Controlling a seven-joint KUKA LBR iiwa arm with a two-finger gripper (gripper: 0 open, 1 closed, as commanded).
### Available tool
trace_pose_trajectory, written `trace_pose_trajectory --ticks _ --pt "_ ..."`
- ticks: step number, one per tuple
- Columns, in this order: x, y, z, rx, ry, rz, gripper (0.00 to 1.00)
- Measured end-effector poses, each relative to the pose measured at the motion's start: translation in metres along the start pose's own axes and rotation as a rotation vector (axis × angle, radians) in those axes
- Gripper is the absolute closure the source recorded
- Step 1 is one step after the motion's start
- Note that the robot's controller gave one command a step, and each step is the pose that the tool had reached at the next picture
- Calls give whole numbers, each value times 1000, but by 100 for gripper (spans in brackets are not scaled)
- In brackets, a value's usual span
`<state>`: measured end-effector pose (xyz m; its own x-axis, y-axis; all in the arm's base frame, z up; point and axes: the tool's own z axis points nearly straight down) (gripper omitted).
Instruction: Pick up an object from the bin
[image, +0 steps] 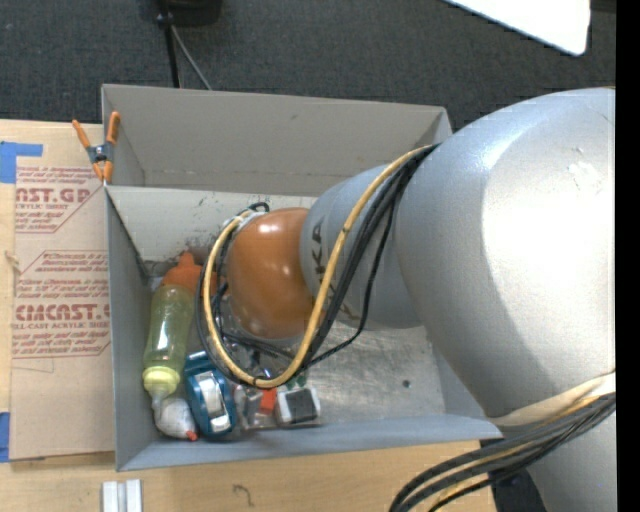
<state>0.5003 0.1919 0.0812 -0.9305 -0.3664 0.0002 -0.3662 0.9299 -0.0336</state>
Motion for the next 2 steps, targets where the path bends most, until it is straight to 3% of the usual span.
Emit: trace_pose_trajectory --ticks 1,2 --pt "-6 3 -1 -7 -27 -198 0" --pt "-4 3 1 4 -1 -43 0"
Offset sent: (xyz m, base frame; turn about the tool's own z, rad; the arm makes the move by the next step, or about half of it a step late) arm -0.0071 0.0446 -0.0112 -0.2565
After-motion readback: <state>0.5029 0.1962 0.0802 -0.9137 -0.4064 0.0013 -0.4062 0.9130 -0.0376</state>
